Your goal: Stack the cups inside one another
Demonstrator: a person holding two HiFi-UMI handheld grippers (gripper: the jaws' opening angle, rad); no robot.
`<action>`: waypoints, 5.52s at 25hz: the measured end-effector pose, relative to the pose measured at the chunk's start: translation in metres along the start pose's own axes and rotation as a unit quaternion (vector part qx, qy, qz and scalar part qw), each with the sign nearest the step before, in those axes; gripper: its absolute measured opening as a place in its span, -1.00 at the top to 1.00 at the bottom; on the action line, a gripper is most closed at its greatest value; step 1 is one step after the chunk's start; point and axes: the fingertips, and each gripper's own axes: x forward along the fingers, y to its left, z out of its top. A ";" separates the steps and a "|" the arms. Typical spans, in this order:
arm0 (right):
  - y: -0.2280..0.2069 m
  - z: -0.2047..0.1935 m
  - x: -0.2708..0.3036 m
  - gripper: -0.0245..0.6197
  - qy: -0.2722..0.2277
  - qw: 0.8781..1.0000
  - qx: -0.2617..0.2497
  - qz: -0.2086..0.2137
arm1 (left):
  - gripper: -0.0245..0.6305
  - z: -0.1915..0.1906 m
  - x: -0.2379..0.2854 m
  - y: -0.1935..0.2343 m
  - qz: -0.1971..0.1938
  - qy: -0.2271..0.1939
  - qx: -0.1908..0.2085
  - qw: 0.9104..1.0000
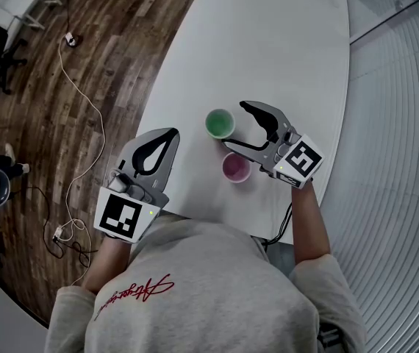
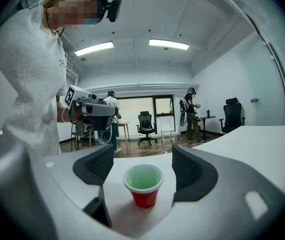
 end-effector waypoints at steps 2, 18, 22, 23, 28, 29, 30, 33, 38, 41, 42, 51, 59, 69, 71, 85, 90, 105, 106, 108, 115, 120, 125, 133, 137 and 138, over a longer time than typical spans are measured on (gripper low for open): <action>0.004 0.003 -0.003 -0.18 -0.002 1.000 -0.002 -0.003 | 0.94 0.001 0.001 -0.002 -0.005 -0.002 0.002 1.000; 0.030 0.009 -0.023 -0.17 -0.019 0.999 -0.005 -0.037 | 0.94 -0.006 0.007 -0.018 -0.054 0.008 0.005 0.998; 0.042 0.006 -0.031 -0.17 -0.019 0.999 -0.004 -0.047 | 0.94 -0.002 0.010 -0.025 -0.063 -0.008 0.001 0.998; 0.044 0.006 -0.034 -0.17 -0.018 0.999 -0.004 -0.049 | 0.94 -0.002 0.011 -0.028 -0.067 -0.008 0.002 0.998; 0.044 0.022 -0.033 -0.17 -0.033 0.998 -0.001 -0.054 | 0.94 0.004 0.017 -0.020 -0.081 -0.004 0.003 0.997; 0.046 0.023 -0.033 -0.17 -0.033 0.998 -0.002 -0.056 | 0.94 0.006 0.017 -0.020 -0.083 -0.008 0.001 0.997; 0.050 0.023 -0.036 -0.17 -0.035 0.998 -0.005 -0.058 | 0.94 0.005 0.016 -0.023 -0.086 -0.008 0.002 0.996; 0.064 0.019 -0.050 -0.17 -0.054 0.996 -0.021 -0.067 | 0.94 -0.013 0.012 -0.042 -0.098 0.015 0.014 0.995; 0.074 0.015 -0.061 -0.17 -0.057 0.995 -0.019 -0.075 | 0.94 -0.014 0.015 -0.058 -0.115 0.015 0.019 0.993; 0.077 0.015 -0.066 -0.17 -0.062 0.995 -0.014 -0.079 | 0.94 -0.013 0.017 -0.062 -0.119 0.015 0.020 0.993; 0.078 0.014 -0.066 -0.17 -0.063 0.995 -0.013 -0.079 | 0.94 -0.014 0.018 -0.062 -0.119 0.017 0.020 0.993; 0.078 0.001 -0.067 -0.17 -0.059 0.995 -0.005 -0.077 | 0.94 -0.018 0.032 -0.065 -0.129 0.018 0.020 0.991; 0.079 -0.011 -0.066 -0.17 -0.043 0.997 -0.008 -0.071 | 0.94 -0.020 0.037 -0.065 -0.125 0.024 0.020 0.992; 0.079 -0.022 -0.065 -0.17 -0.015 0.998 -0.015 -0.063 | 0.94 -0.018 0.039 -0.064 -0.116 0.027 0.010 0.993; 0.079 -0.026 -0.064 -0.17 -0.002 0.998 -0.017 -0.060 | 0.94 -0.020 0.039 -0.063 -0.117 0.031 0.013 0.993; 0.080 -0.057 -0.044 -0.17 0.072 0.996 -0.029 -0.047 | 0.94 -0.014 0.036 -0.049 -0.099 0.004 -0.005 0.995; 0.076 -0.059 -0.039 -0.17 0.065 0.996 -0.013 -0.053 | 0.94 -0.021 0.034 -0.044 -0.095 0.019 0.000 0.995; 0.073 -0.072 -0.034 -0.17 0.081 0.996 -0.011 -0.047 | 0.94 -0.021 0.032 -0.038 -0.078 0.021 -0.001 0.997; 0.073 -0.072 -0.034 -0.17 0.081 0.996 -0.011 -0.046 | 0.94 -0.020 0.032 -0.037 -0.076 0.020 -0.001 0.997; 0.073 -0.072 -0.034 -0.17 0.080 0.996 -0.011 -0.043 | 0.94 -0.020 0.032 -0.037 -0.073 0.020 -0.002 0.997; 0.074 -0.073 -0.033 -0.19 0.082 0.996 -0.008 -0.033 | 0.94 -0.019 0.032 -0.034 -0.066 0.016 -0.009 0.998; 0.071 -0.074 -0.033 -0.18 0.079 0.996 -0.009 -0.034 | 0.94 -0.025 0.029 -0.033 -0.066 0.027 -0.001 0.997; 0.067 -0.072 -0.035 -0.18 0.070 0.997 -0.017 -0.036 | 0.94 -0.024 0.029 -0.033 -0.062 0.024 -0.003 0.998; 0.059 -0.052 -0.034 -0.18 0.048 0.998 -0.030 -0.037 | 0.94 -0.016 0.029 -0.028 -0.058 0.016 -0.007 0.998; 0.054 -0.034 -0.030 -0.17 0.033 0.998 -0.034 -0.040 | 0.94 -0.012 0.026 -0.020 -0.055 0.021 -0.006 0.998; 0.055 -0.033 -0.030 -0.17 0.032 0.998 -0.036 -0.040 | 0.94 -0.014 0.024 -0.020 -0.055 0.024 -0.004 0.998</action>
